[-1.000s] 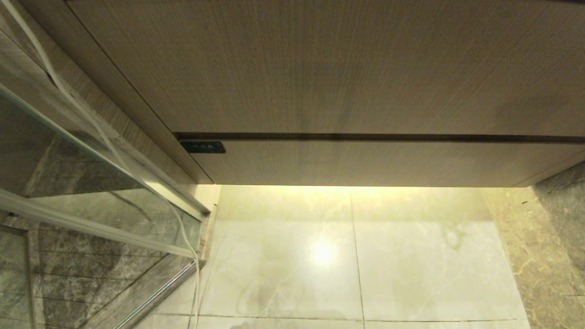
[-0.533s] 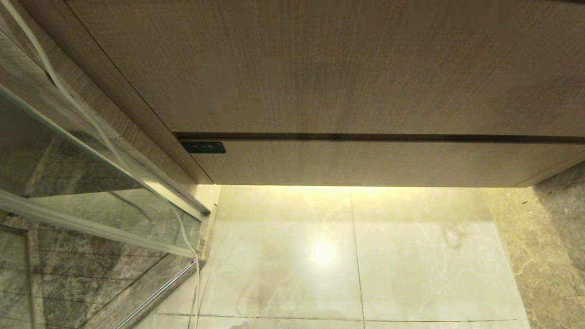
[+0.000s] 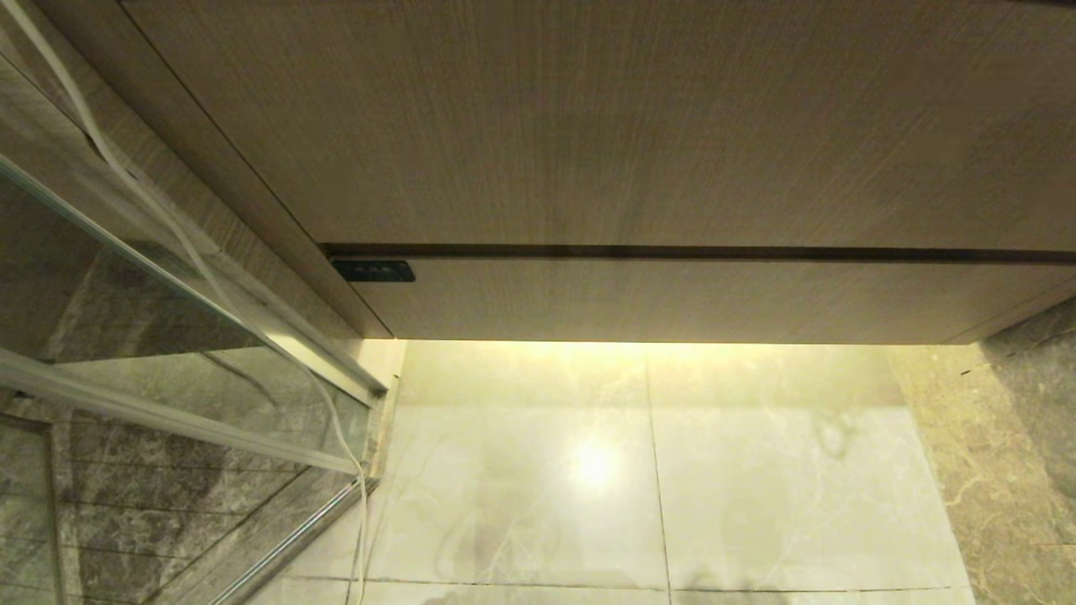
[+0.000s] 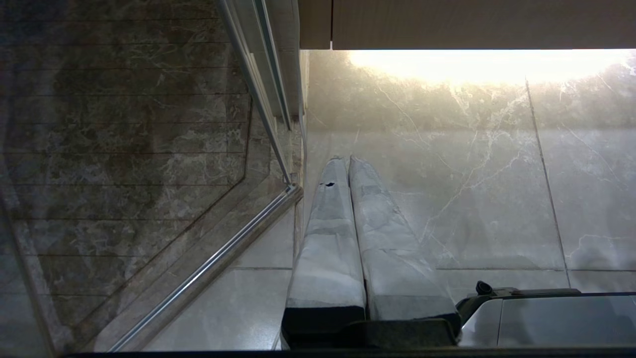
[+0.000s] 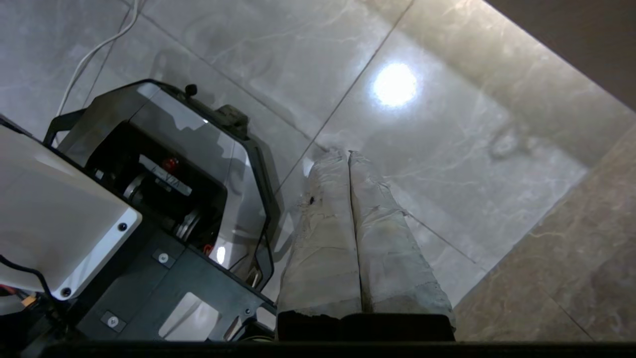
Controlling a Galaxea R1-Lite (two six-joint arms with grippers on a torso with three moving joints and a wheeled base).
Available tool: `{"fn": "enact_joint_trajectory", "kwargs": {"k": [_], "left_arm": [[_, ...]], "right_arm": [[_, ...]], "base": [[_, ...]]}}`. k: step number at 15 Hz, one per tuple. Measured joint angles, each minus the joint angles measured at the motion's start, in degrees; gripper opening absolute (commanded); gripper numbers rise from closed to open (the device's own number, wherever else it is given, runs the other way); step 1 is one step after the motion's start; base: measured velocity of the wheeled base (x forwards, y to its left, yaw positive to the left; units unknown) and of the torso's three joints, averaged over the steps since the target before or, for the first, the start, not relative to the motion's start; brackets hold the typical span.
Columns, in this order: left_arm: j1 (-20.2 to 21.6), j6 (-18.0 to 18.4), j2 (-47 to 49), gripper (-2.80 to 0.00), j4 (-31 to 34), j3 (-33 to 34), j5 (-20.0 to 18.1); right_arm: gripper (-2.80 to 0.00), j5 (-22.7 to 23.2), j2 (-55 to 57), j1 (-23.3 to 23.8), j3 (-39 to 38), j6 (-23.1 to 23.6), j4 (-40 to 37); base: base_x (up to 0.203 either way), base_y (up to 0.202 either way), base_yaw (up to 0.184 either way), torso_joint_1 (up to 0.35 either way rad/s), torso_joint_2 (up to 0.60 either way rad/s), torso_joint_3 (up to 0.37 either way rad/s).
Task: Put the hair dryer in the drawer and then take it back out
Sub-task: Pull open the drawer
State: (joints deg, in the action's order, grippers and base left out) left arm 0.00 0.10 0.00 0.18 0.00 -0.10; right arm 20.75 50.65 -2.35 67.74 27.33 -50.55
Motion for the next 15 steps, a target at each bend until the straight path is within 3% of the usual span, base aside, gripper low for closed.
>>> {"fn": "enact_joint_trajectory", "kwargs": {"k": [5, 12, 15], "left_arm": [[0.0, 0.0, 0.0, -2.8, 0.0, 0.0, 0.0], [0.0, 0.01, 0.0, -2.8, 0.0, 0.0, -0.01], [0.0, -0.01, 0.0, -2.8, 0.01, 0.0, 0.01]], "right_arm": [[-2.8, 0.11, 1.79, -0.14, 0.12, 0.13, -0.07], [-2.8, 3.03, 18.45, -6.59, 8.1, 10.44, -4.57], [-2.8, 1.07, 21.27, -7.29, 8.66, 11.19, -4.55]], "base": [[0.0, 0.0, 0.0, 0.0, 0.0, 0.0], [0.0, 0.0, 0.0, 0.0, 0.0, 0.0], [0.0, 0.0, 0.0, 0.0, 0.0, 0.0]]}}
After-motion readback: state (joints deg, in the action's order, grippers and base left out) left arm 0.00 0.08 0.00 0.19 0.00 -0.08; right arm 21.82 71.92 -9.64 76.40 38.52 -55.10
